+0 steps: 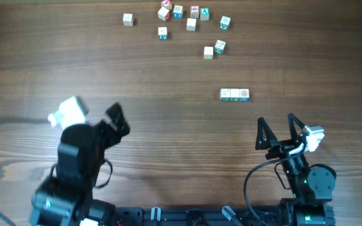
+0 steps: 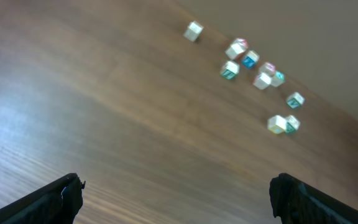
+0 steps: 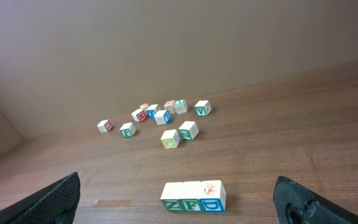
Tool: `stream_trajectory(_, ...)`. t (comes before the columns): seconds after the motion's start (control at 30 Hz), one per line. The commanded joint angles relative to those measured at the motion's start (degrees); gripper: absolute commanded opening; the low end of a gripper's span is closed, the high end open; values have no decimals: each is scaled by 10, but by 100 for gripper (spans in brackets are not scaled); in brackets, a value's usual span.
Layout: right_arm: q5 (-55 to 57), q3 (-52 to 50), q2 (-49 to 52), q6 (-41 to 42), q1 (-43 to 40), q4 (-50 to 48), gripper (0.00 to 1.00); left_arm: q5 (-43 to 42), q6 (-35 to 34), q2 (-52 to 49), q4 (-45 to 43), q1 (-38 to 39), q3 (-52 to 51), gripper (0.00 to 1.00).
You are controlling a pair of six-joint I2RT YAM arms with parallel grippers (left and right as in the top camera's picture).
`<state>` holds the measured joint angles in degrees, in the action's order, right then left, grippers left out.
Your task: Form a horizontal line
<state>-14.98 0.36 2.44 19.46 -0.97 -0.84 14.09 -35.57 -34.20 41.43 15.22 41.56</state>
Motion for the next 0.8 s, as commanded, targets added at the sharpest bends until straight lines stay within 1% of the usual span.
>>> stream_trajectory(0.0,-1,0,4,2,-2,-2,100,-74,9,94,-50,-62,-121,100)
stream_trajectory(0.17,-1,0,4,2,-2,-2,100,-96,12,221,-166,-89,-278,100)
stream_trajectory(0.23,-1,0,4,2,-2,-2,100,-130,48,263,-234,-97,-337,100)
stream_trajectory(0.3,-1,0,3,2,-2,-2,100,-177,100,293,-308,-107,-384,100)
stream_trajectory(0.33,-1,0,4,2,-2,-2,100,-209,144,303,-350,-113,-397,100)
stream_trajectory(0.4,-1,0,4,2,-2,-2,100,-235,197,314,-377,-118,-405,100)
stream_trajectory(0.57,-1,0,4,2,-2,-2,100,-235,310,331,-388,-119,-408,100)
stream_trajectory(0.63,-1,0,4,2,-2,-2,100,-235,337,331,-391,-119,-408,100)
stream_trajectory(0.73,-1,0,4,2,-2,-2,100,-232,354,331,-391,-119,-411,100)
stream_trajectory(0.77,-1,0,4,2,-2,-2,100,-217,354,331,-388,-119,-412,100)
